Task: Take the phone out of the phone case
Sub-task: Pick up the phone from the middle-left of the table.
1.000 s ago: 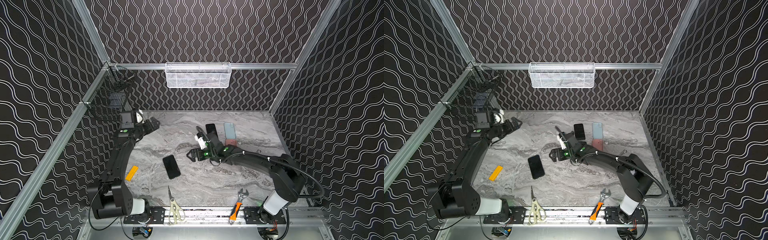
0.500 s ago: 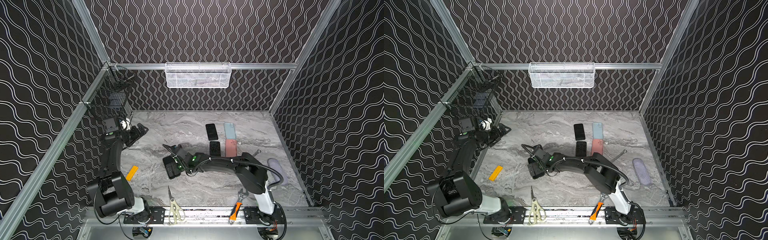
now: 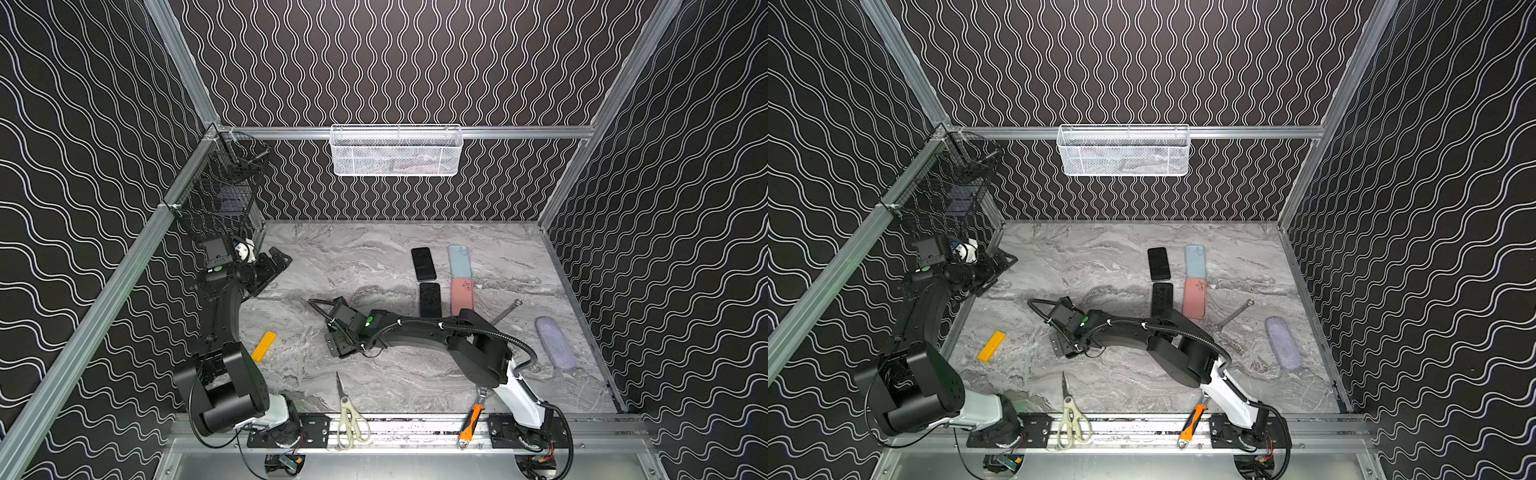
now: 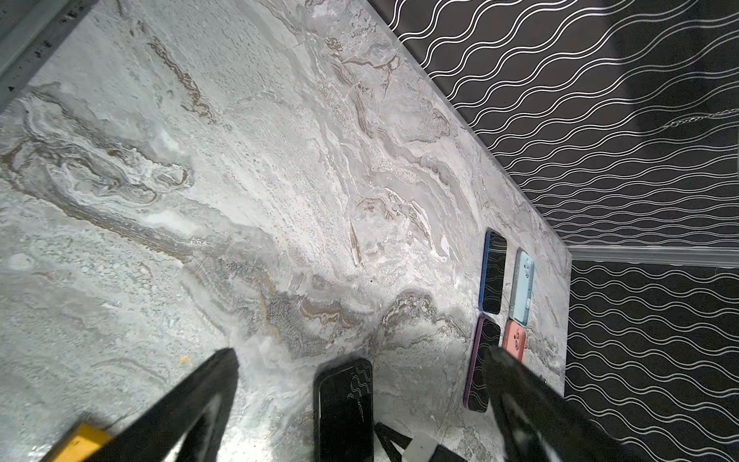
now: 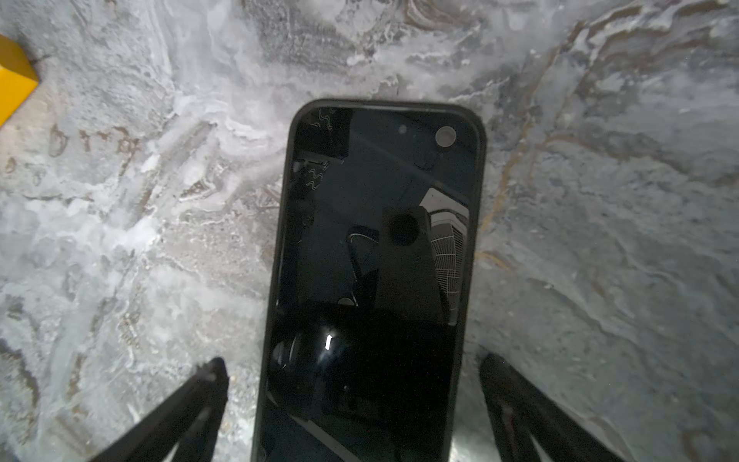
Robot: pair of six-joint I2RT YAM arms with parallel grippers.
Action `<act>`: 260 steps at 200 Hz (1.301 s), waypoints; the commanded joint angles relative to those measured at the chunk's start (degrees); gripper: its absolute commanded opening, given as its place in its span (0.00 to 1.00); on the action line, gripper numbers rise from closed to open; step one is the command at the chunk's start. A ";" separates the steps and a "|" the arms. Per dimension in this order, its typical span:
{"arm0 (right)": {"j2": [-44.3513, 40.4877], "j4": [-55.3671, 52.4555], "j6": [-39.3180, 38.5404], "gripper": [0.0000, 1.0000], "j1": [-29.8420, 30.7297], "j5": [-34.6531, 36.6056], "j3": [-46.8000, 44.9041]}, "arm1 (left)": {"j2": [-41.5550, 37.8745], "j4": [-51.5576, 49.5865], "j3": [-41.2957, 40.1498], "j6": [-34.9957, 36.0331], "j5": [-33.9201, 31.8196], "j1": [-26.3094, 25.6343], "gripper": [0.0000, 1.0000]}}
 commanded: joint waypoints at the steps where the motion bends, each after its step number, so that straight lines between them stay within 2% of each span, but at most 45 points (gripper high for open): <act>1: 1.90 -5.65 0.04 1.00 0.43 1.72 2.12 | -0.23 3.07 -0.13 -0.39 0.49 0.13 0.99; 77: 7.70 -12.65 -1.10 1.00 2.48 6.45 8.26 | -0.39 3.19 -0.27 -0.57 1.12 0.13 0.99; 164: 3.42 -13.79 0.67 0.97 3.12 6.62 2.94 | -0.34 3.35 -0.48 -0.61 1.76 0.13 0.99; 212: 2.53 -13.35 0.82 0.91 3.25 4.88 1.72 | -0.37 3.44 -0.54 -0.71 1.81 0.13 0.99; 260: 3.43 -13.05 0.37 0.79 3.23 2.96 1.96 | -0.34 3.62 -0.70 -0.90 1.90 0.13 0.99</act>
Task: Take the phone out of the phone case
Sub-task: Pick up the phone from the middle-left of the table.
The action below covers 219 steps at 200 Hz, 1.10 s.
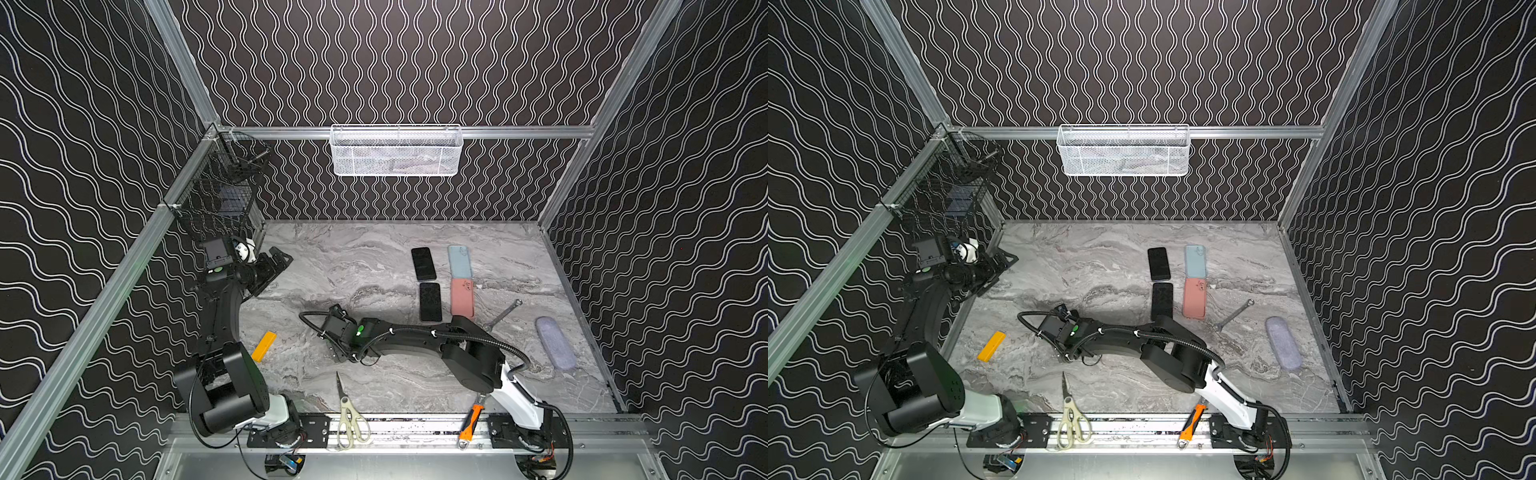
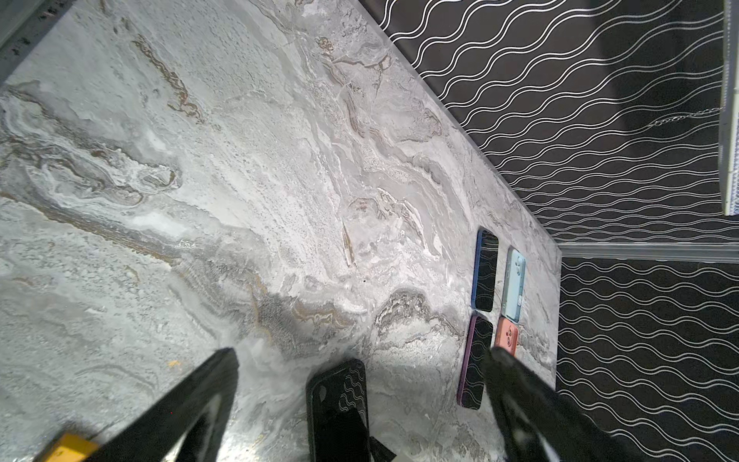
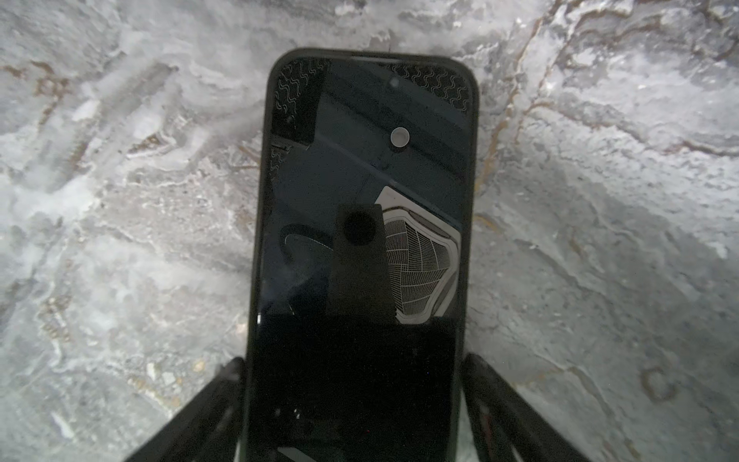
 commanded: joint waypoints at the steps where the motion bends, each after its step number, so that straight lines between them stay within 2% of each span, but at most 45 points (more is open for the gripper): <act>1: 1.10 -6.64 0.35 0.78 -0.02 -4.48 -0.74 | -0.17 2.66 -0.22 -0.54 0.36 0.09 0.99; 34: 0.31 -5.47 -0.89 0.62 -0.20 -4.29 -1.92 | -0.08 2.78 -0.37 -0.74 0.60 0.09 0.99; 59: -0.80 -3.87 -1.80 0.56 -0.68 -4.75 -3.26 | -0.20 2.91 -0.78 -1.15 1.27 -0.15 0.99; 115: -5.42 0.72 -3.98 0.55 -3.51 -6.82 -7.99 | -5.29 3.78 -6.71 -3.06 3.15 -1.20 0.99; 156: -8.15 3.13 -5.13 0.55 -6.24 -8.68 -11.21 | -9.48 7.35 -14.82 -6.33 3.83 -4.78 0.99; 192: -10.71 5.32 -5.79 0.55 -8.15 -10.27 -14.28 | -11.81 17.62 -24.42 -12.13 4.75 -9.91 0.99; 219: -12.82 7.01 -5.72 0.54 -9.37 -11.62 -16.54 | -10.12 22.52 -27.11 -14.55 3.44 -16.25 0.99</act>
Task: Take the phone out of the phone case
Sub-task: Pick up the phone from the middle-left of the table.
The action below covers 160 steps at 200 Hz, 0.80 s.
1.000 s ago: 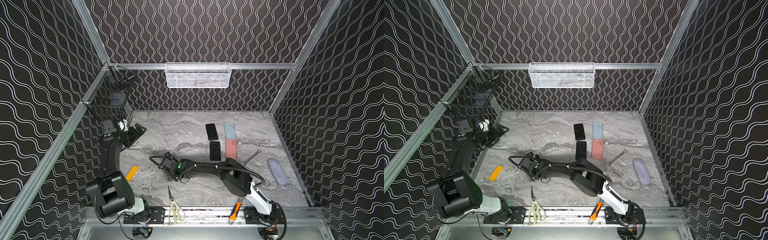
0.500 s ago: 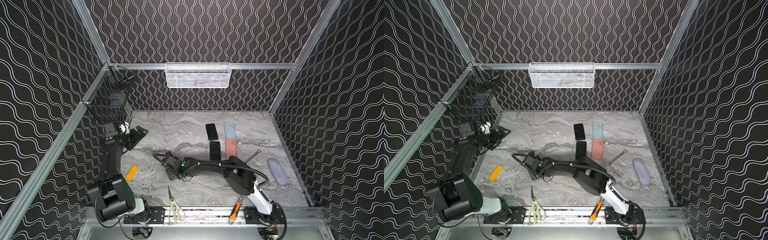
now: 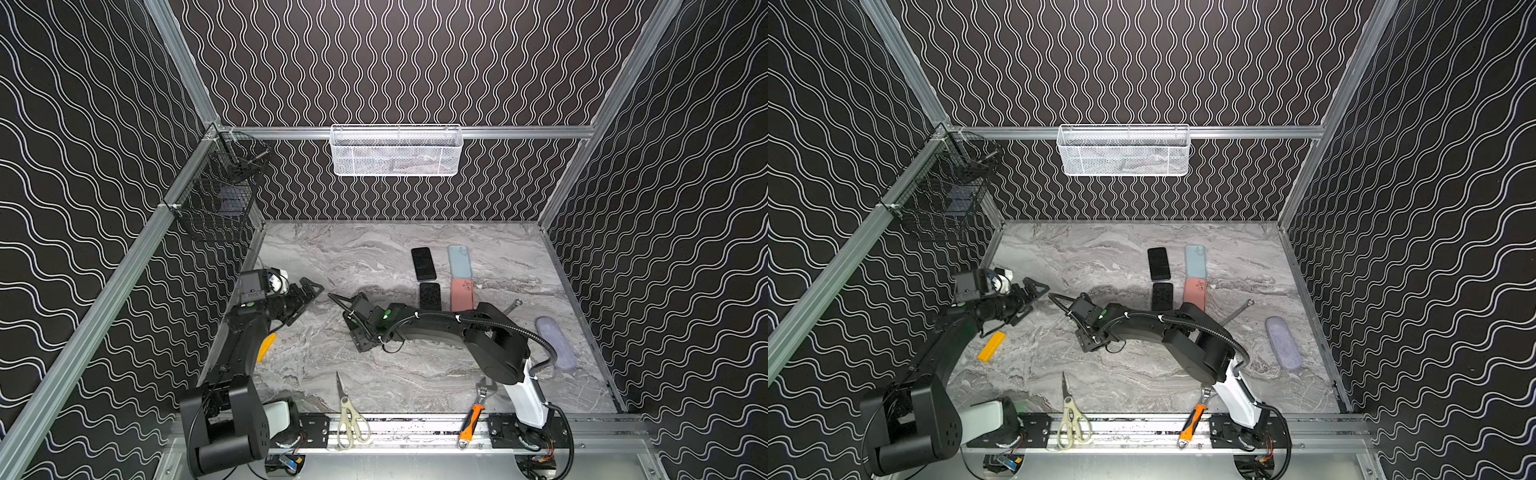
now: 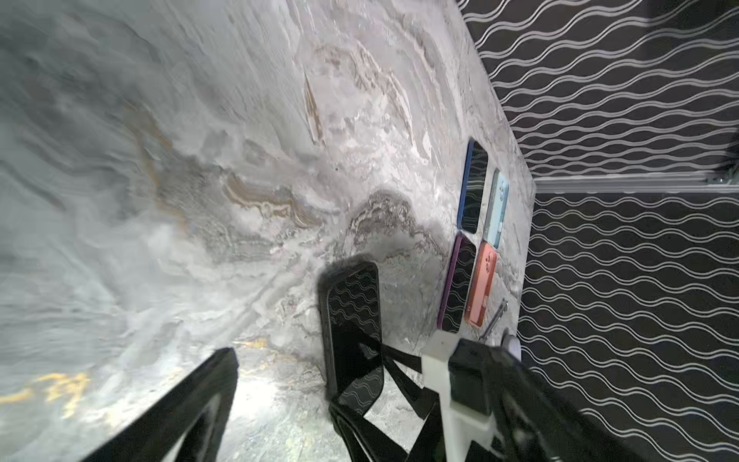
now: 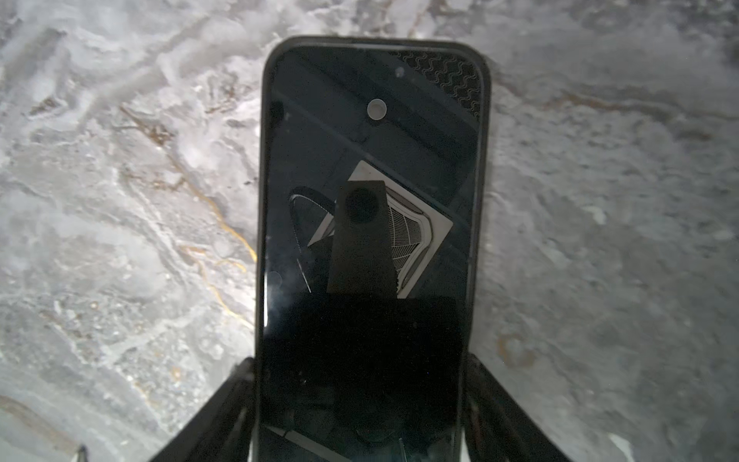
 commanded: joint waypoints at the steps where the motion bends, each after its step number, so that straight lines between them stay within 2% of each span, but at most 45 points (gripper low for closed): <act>1: -1.99 1.58 0.20 0.54 -0.79 -1.86 -1.54 | 1.26 9.49 -1.41 -4.01 -0.10 -3.93 0.99; 32: -4.43 3.48 0.48 0.54 -2.00 -3.23 -3.92 | 3.57 15.85 -4.11 -7.87 0.14 -8.15 0.98; 68: -7.05 5.37 0.98 0.54 -3.52 -5.13 -6.01 | 5.51 18.18 -4.40 -8.47 -1.73 -12.84 0.97; 119: -6.88 6.31 0.73 0.53 -4.78 -6.83 -6.83 | 9.90 22.16 -5.83 -9.98 -2.61 -16.62 0.93; 160: -8.92 7.63 1.42 0.53 -5.74 -8.69 -8.16 | 11.74 25.17 -7.06 -11.55 -3.01 -19.70 0.86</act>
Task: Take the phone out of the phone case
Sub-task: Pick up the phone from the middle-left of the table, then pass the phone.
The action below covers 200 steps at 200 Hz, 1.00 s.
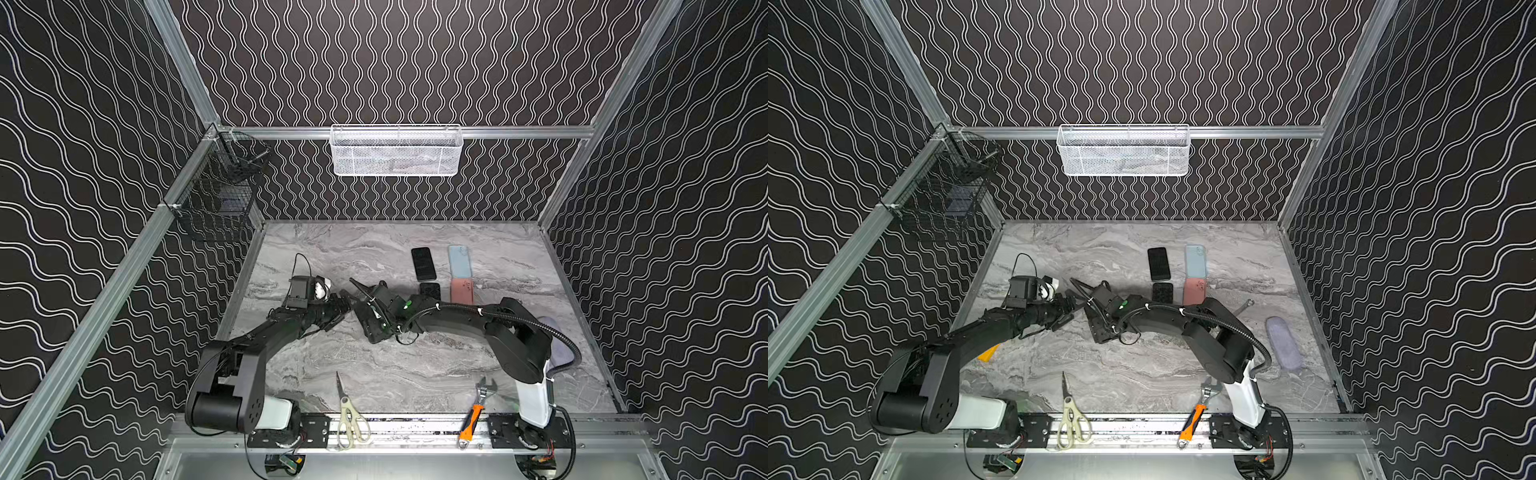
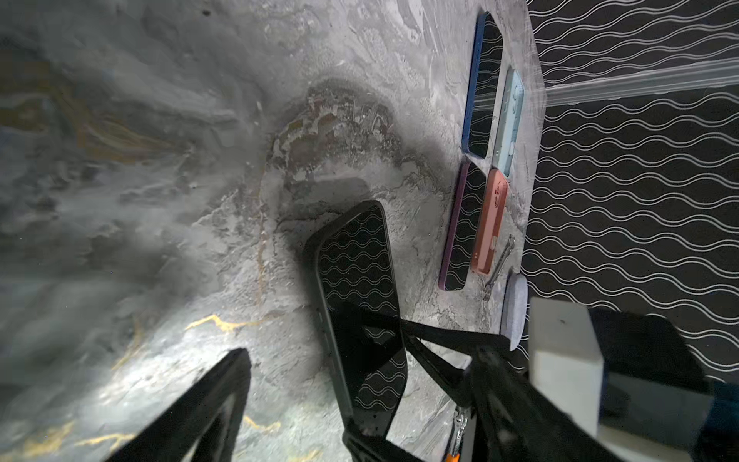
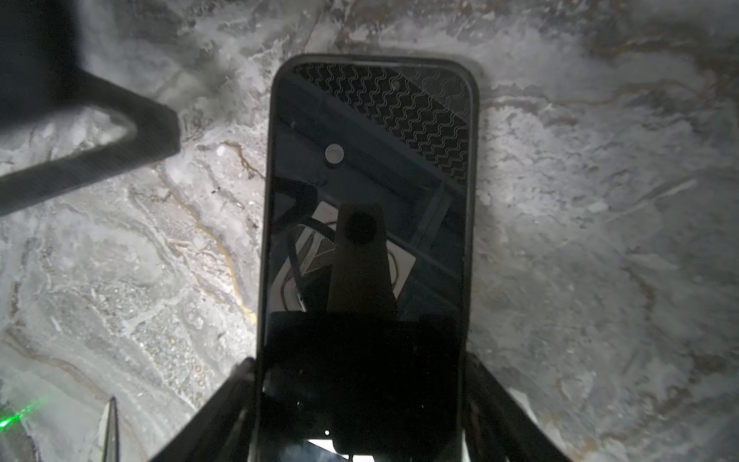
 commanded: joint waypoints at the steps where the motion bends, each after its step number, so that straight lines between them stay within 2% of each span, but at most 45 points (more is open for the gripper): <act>1: -1.98 3.31 0.48 0.53 -0.59 -1.75 -0.52 | 0.89 4.89 -0.44 -1.75 -0.50 -1.26 0.86; 42: -4.77 4.14 1.20 0.53 -1.75 -3.68 -1.19 | 2.62 10.82 -1.91 -5.87 0.48 -3.15 0.77; 73: -5.45 4.39 1.37 0.53 -2.04 -4.59 -1.13 | 2.42 14.83 -3.04 -9.35 0.30 -4.01 0.66; 159: -7.81 5.44 1.72 0.52 -2.66 -5.63 -1.49 | 0.15 24.17 -6.77 -18.88 1.30 -4.88 0.21; 200: -8.09 5.92 1.90 0.53 -3.01 -6.37 -1.74 | -0.14 29.83 -7.84 -23.14 3.01 -5.23 0.13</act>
